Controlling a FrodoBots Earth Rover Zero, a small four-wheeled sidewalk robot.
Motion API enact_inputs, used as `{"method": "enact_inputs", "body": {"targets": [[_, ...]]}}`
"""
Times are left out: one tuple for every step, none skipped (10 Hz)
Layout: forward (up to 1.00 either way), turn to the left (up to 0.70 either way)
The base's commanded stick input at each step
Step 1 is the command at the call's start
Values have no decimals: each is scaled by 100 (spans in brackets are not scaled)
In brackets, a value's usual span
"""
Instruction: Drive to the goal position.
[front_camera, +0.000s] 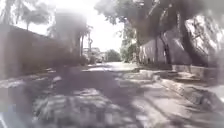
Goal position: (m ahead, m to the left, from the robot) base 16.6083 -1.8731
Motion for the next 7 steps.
{"method": "enact_inputs", "body": {"targets": [[100, -27], [100, -31], [100, -23], [100, 7], [100, 9], [100, 6], [100, -24]]}}
